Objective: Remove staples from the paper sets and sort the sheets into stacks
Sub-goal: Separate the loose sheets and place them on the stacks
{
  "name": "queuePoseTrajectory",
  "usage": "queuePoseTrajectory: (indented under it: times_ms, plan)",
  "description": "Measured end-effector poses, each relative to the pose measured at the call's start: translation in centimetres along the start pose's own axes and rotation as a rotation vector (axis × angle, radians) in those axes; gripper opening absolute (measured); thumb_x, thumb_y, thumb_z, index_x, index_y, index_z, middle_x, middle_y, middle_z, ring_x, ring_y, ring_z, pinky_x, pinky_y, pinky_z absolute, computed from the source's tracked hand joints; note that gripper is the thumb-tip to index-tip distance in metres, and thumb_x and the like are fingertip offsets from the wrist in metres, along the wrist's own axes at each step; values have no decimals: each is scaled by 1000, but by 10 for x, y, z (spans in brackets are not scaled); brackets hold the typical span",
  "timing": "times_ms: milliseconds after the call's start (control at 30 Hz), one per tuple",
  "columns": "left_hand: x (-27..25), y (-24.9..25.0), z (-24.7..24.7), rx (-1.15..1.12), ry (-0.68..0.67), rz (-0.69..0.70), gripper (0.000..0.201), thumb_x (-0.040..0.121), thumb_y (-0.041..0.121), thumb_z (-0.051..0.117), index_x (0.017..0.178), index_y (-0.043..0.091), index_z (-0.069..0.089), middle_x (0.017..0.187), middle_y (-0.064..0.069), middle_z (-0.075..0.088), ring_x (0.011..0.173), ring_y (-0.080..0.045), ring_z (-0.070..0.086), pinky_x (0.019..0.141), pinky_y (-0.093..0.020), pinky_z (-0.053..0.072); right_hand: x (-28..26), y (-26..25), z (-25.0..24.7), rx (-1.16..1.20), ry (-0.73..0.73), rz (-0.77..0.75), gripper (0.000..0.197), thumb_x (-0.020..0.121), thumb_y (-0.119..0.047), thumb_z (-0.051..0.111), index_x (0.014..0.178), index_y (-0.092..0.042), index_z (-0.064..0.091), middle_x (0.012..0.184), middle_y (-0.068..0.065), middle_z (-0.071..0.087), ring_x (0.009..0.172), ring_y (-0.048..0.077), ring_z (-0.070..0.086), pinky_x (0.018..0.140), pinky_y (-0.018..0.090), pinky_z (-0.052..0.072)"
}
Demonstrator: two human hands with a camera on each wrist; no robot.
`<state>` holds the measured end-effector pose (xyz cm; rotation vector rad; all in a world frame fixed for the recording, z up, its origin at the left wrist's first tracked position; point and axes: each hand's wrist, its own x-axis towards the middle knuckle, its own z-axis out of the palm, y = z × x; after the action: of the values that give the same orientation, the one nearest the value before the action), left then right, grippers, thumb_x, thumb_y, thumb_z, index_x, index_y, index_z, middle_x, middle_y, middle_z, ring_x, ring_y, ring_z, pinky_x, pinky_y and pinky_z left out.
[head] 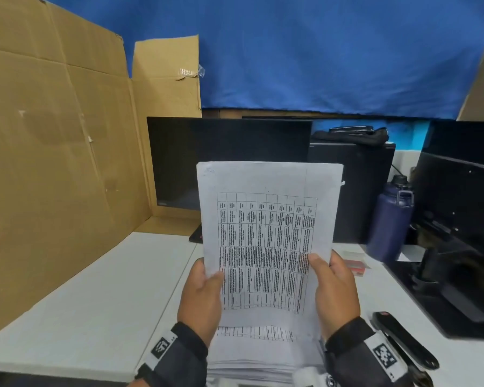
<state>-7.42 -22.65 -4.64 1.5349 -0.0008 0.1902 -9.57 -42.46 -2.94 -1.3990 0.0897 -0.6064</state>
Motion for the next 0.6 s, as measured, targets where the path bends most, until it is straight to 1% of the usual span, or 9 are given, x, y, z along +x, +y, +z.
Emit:
queuePoseTrajectory:
  times_ms: [67,133,233,300,367,433,500,567,600]
  plan:
    - [1,-5,0,-22,-10,-26,30,100,13,53,108,37,69,102,4,79,100,-25,74,83,-46,61,0,2,-1,1,1,0,21,102,-13,53,107,-24,71,100,-20,76,94,-4,70,78,15,48]
    - [0,-9,0,-41,-53,-70,30,102,8,52,113,30,68,102,6,80,96,-19,76,77,-38,61,1,4,-2,-4,1,-3,21,102,-13,53,105,-25,70,97,-23,76,92,-7,69,72,9,49]
    - [-1,-15,1,-4,-39,-43,26,104,12,53,114,32,68,101,9,80,95,-15,76,79,-38,62,1,4,-2,-3,-5,-7,21,102,-12,53,103,-23,71,94,-23,76,88,-9,69,67,4,48]
    - [0,-19,-1,3,0,-10,23,103,15,56,112,31,69,98,11,79,92,-12,75,76,-33,61,1,3,-3,-3,-11,-6,22,102,-12,53,103,-24,71,97,-21,76,92,-5,70,72,10,50]
    - [2,-22,-3,-7,14,1,22,103,14,57,110,30,70,96,11,79,90,-11,75,73,-30,59,2,3,-3,8,-15,-1,22,102,-12,53,104,-24,72,101,-17,77,96,0,71,80,20,50]
    - [3,-23,-4,-34,-3,-32,24,102,9,57,111,27,71,100,8,80,94,-14,76,78,-33,59,2,4,-3,9,-15,1,22,102,-12,53,104,-25,72,103,-15,77,98,2,71,84,25,50]
    - [4,-26,-7,-49,-46,-80,29,99,2,58,113,23,71,105,3,80,98,-18,76,84,-40,60,2,5,-3,20,-16,4,23,102,-11,53,104,-25,72,103,-15,77,98,2,71,83,25,50]
    - [6,-30,-10,-30,-113,-111,33,93,2,61,118,21,70,111,0,79,105,-23,75,96,-49,58,3,6,-4,29,-14,9,25,102,-10,53,103,-25,72,102,-14,77,97,3,71,82,24,50]
    - [6,-32,-12,-2,-151,-113,34,92,3,62,120,21,70,113,0,79,108,-23,74,100,-51,56,3,6,-5,27,-11,9,25,102,-10,53,103,-25,72,102,-14,77,97,3,71,82,25,50]
